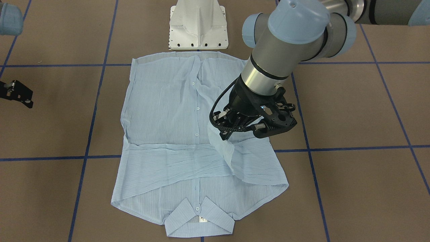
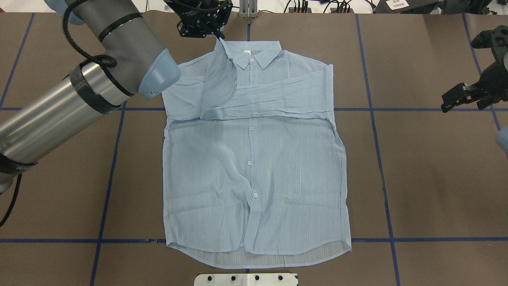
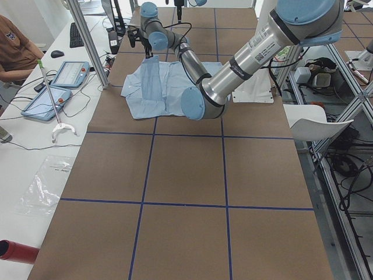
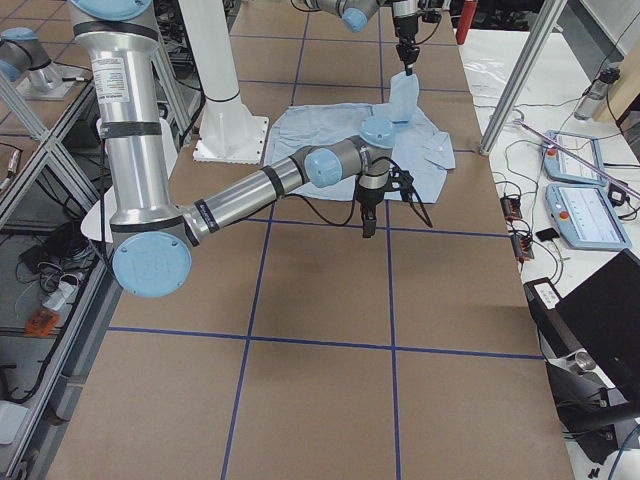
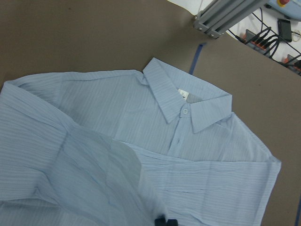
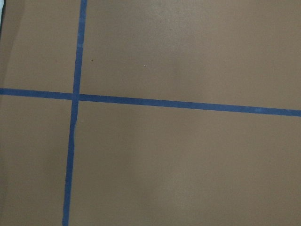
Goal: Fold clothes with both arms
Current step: 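Fold the held sleeve across the shirt body with the left gripper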
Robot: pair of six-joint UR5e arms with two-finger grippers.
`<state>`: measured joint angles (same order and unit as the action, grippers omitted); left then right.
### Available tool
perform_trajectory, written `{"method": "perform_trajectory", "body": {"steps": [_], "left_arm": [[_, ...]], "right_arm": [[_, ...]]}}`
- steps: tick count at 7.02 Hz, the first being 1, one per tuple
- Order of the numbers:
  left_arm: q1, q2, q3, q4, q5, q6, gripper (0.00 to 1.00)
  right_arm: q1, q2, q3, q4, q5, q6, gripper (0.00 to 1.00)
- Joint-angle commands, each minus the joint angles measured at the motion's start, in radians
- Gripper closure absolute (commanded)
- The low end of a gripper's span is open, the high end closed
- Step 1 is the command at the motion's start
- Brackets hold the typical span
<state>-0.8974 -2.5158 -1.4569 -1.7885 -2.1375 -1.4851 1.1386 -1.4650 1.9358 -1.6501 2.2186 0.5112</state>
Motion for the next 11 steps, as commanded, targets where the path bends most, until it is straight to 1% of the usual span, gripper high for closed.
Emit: {"method": "perform_trajectory", "body": {"steps": [1, 3, 4, 5, 6, 7, 8, 10, 11], "left_arm": [[0.029, -0.011, 0.038, -0.041, 0.001, -0.023, 1.0], [0.118, -0.021, 0.186, -0.254, 0.014, -0.087, 1.0], [0.162, -0.053, 0.225, -0.264, 0.045, -0.092, 1.0], [0.204, -0.119, 0.293, -0.266, 0.086, -0.095, 1.0], [0.234, -0.165, 0.361, -0.288, 0.096, -0.093, 1.0], [0.264, -0.176, 0.415, -0.364, 0.157, -0.095, 1.0], [0.27, -0.204, 0.476, -0.408, 0.203, -0.128, 1.0], [0.27, -0.204, 0.481, -0.41, 0.211, -0.129, 1.0], [0.27, -0.207, 0.486, -0.429, 0.238, -0.129, 1.0]], "right_arm": [[0.0, 0.002, -0.006, 0.0, 0.0, 0.003, 0.0], [0.0, 0.002, -0.011, 0.0, 0.0, 0.003, 0.0], [0.0, 0.002, -0.015, 0.0, 0.0, 0.003, 0.0], [0.0, 0.0, -0.018, 0.0, 0.0, 0.001, 0.0], [0.0, 0.002, -0.021, 0.0, 0.0, 0.003, 0.0], [0.0, 0.003, -0.023, 0.0, 0.0, 0.003, 0.0], [0.0, 0.005, -0.024, 0.0, 0.0, 0.003, 0.0], [0.0, 0.014, -0.032, 0.0, 0.0, 0.006, 0.0], [0.0, 0.018, -0.038, 0.0, 0.0, 0.006, 0.0]]}}
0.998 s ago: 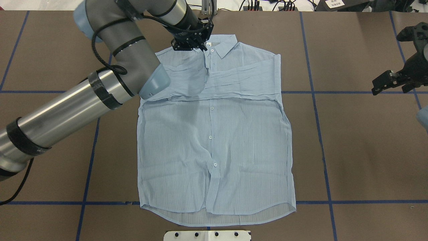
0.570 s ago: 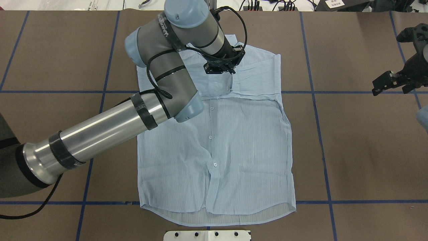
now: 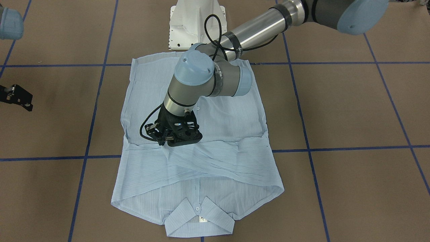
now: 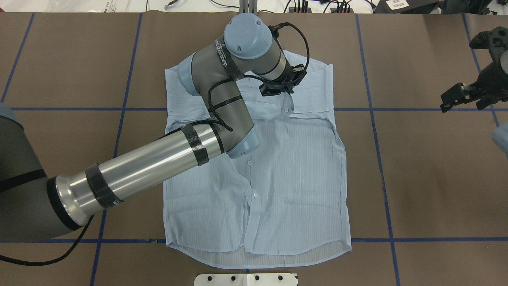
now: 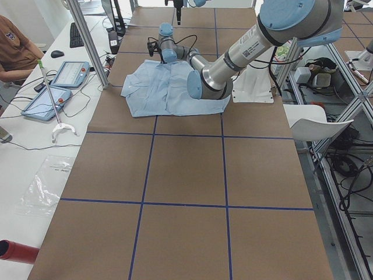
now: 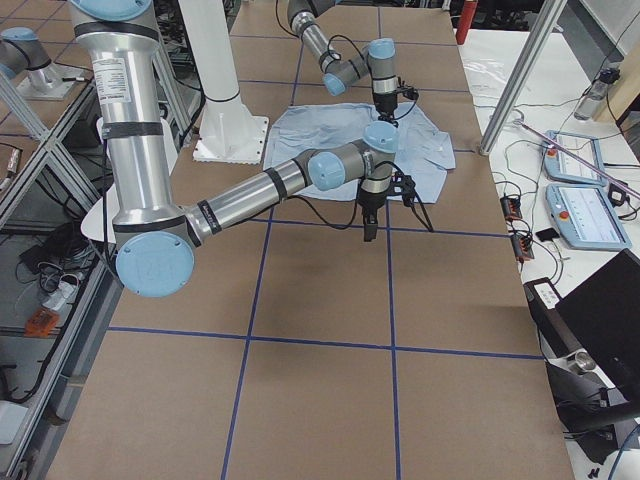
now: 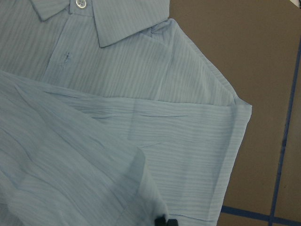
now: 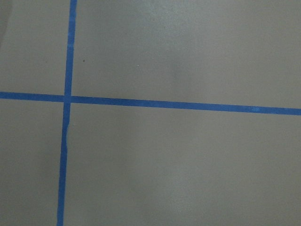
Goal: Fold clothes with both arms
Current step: 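Fold the held sleeve across the shirt body with the left gripper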
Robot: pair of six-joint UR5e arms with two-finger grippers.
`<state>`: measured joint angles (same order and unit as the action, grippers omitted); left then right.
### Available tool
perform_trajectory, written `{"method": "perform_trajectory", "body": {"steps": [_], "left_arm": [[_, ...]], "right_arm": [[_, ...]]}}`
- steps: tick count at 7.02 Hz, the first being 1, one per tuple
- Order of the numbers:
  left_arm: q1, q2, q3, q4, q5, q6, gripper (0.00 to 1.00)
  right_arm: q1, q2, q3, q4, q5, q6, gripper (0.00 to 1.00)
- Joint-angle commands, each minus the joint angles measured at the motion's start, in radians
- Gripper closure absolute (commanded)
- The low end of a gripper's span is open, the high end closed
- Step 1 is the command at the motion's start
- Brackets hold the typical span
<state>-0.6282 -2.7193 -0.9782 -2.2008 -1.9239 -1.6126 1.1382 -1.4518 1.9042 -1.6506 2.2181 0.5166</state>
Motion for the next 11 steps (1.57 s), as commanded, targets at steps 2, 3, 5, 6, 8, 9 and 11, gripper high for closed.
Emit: {"method": "perform_trajectory", "body": {"steps": [2, 3, 5, 6, 8, 9, 11], "left_arm": [[0.001, -0.005, 0.054, -0.101, 0.049, -0.001, 1.0], [0.001, -0.004, 0.073, -0.149, 0.062, 0.002, 0.34], [0.018, -0.005, 0.095, -0.214, 0.092, 0.005, 0.0], [0.018, -0.005, 0.085, -0.211, 0.088, 0.013, 0.0], [0.016, 0.105, -0.082, -0.141, 0.015, 0.034, 0.01], [0.012, 0.183, -0.222, -0.017, -0.027, 0.078, 0.0], [0.01, 0.391, -0.595, 0.274, -0.029, 0.196, 0.0]], "right_arm": [[0.0, 0.007, -0.008, 0.0, 0.0, 0.0, 0.0], [0.0, 0.017, -0.011, 0.0, -0.002, -0.001, 0.0], [0.0, 0.025, -0.016, 0.0, 0.0, 0.003, 0.0], [0.0, 0.025, -0.014, 0.0, 0.002, 0.005, 0.0], [-0.003, 0.009, 0.001, 0.087, 0.002, 0.092, 0.0], [-0.032, -0.013, -0.001, 0.203, 0.006, 0.193, 0.0], [-0.127, -0.022, 0.022, 0.297, -0.001, 0.351, 0.0]]}}
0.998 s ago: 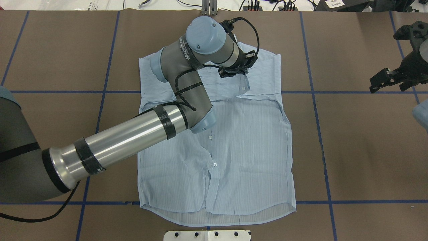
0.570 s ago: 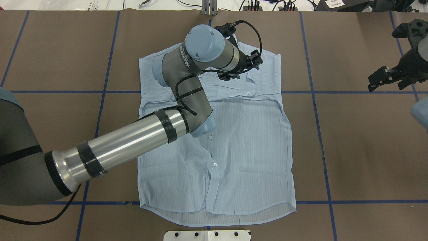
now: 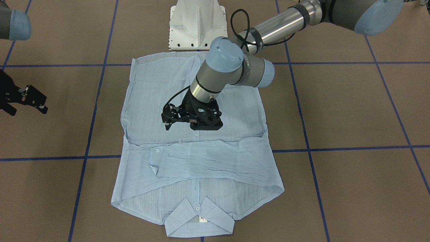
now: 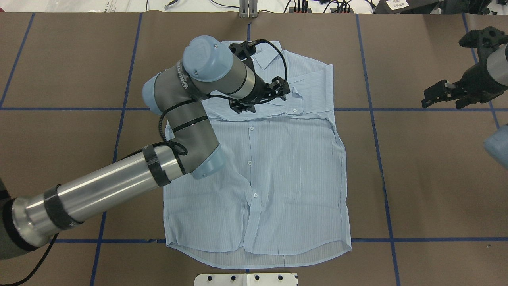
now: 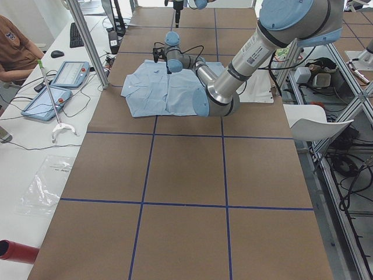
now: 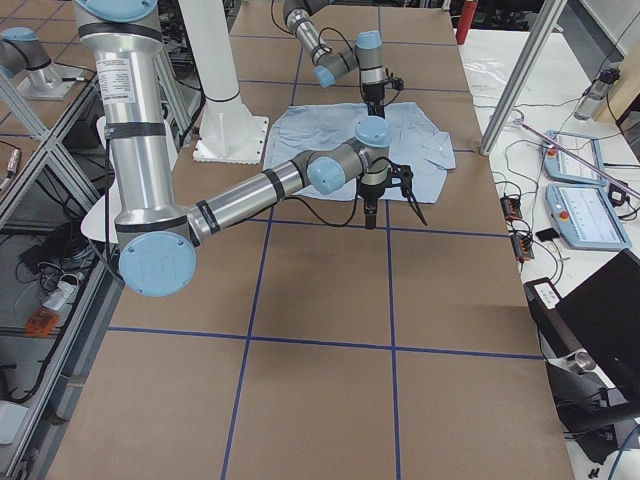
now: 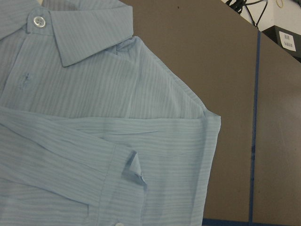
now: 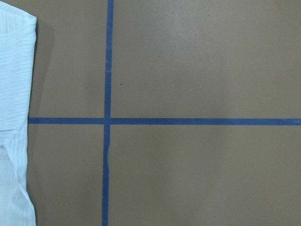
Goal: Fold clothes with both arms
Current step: 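Release the sleeve and move both grippers toward the shirt hem nearest the robot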
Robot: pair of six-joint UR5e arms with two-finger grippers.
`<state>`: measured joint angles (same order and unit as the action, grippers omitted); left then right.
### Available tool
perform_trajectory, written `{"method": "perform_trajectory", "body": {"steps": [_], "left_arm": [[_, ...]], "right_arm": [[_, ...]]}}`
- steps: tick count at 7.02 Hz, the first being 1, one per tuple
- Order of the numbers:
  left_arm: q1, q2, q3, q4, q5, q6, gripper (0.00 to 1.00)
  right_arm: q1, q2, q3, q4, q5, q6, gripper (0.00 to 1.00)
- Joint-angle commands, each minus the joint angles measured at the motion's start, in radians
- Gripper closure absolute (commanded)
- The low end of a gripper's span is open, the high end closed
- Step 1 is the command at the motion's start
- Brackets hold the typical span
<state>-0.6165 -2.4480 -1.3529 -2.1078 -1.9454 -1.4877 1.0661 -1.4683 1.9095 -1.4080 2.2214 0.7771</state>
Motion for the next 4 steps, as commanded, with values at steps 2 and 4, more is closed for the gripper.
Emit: {"method": "perform_trajectory", "body": {"steps": [2, 4], "left_arm": [[-0.003, 0.348, -0.514, 0.324, -0.003, 0.17, 0.0], [-0.002, 0.522, -0.693, 0.325, 0.011, 0.188, 0.0]], "right_arm": [[-0.179, -0.073, 0.136, 0.057, -0.041, 0.225, 0.0], [-0.42, -0.086, 0.218, 0.07, -0.212, 0.453, 0.0]]}}
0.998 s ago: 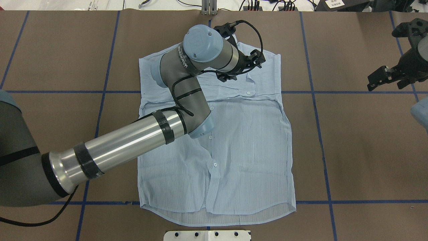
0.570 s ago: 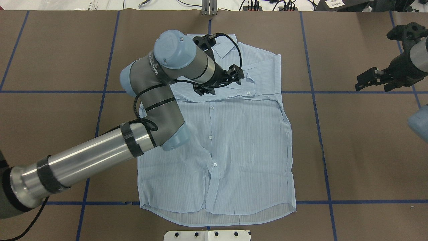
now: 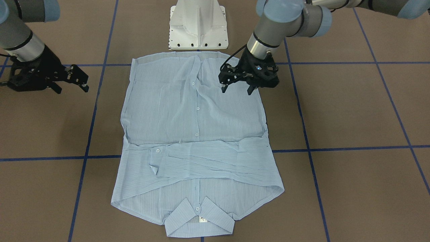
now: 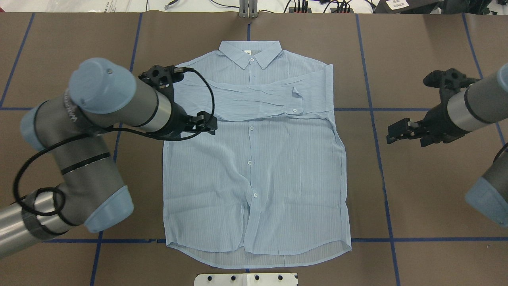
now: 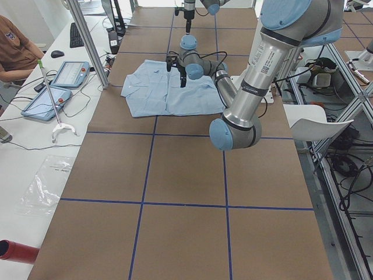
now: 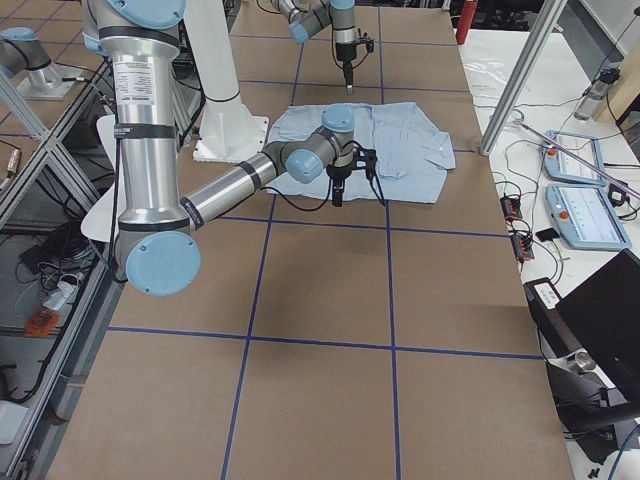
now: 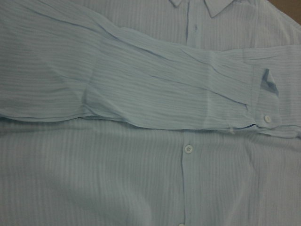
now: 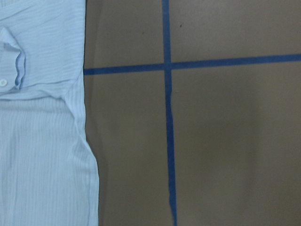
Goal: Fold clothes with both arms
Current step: 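Release the sleeve and move both grippers toward the shirt hem nearest the robot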
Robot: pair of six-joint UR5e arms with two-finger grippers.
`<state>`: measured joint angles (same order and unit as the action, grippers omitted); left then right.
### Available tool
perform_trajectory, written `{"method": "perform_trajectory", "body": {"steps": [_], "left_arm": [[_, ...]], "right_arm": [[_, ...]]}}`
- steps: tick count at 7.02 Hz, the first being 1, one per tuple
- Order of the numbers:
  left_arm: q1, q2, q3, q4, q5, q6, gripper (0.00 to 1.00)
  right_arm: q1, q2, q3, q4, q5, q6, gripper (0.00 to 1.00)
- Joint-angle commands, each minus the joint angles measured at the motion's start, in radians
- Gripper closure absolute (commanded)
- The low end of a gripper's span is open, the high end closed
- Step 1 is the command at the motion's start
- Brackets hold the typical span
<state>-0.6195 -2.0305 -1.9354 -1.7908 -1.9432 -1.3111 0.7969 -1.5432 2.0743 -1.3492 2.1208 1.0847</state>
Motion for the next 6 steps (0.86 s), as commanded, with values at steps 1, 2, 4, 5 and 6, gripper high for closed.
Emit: {"method": "perform_trajectory", "body": {"steps": [1, 2, 4, 5, 6], "left_arm": [[0.004, 0.127, -0.137, 0.008, 0.009, 0.012, 0.0], [0.012, 0.127, -0.138, 0.008, 0.016, 0.007, 0.0], [0.015, 0.125, -0.14, 0.01, 0.037, 0.007, 0.0], [0.017, 0.122, -0.14, 0.008, 0.037, 0.007, 0.0], [0.018, 0.116, -0.143, 0.01, 0.037, 0.007, 0.01]], "right_arm": [[-0.276, -0.011, 0.058, 0.057, -0.204, 0.255, 0.0], [-0.398, -0.012, 0.058, 0.07, -0.294, 0.336, 0.0], [-0.499, -0.011, 0.044, 0.068, -0.36, 0.373, 0.02], [-0.513, -0.002, 0.012, 0.067, -0.361, 0.373, 0.05], [-0.524, 0.005, -0.023, 0.07, -0.361, 0.373, 0.11]]}}
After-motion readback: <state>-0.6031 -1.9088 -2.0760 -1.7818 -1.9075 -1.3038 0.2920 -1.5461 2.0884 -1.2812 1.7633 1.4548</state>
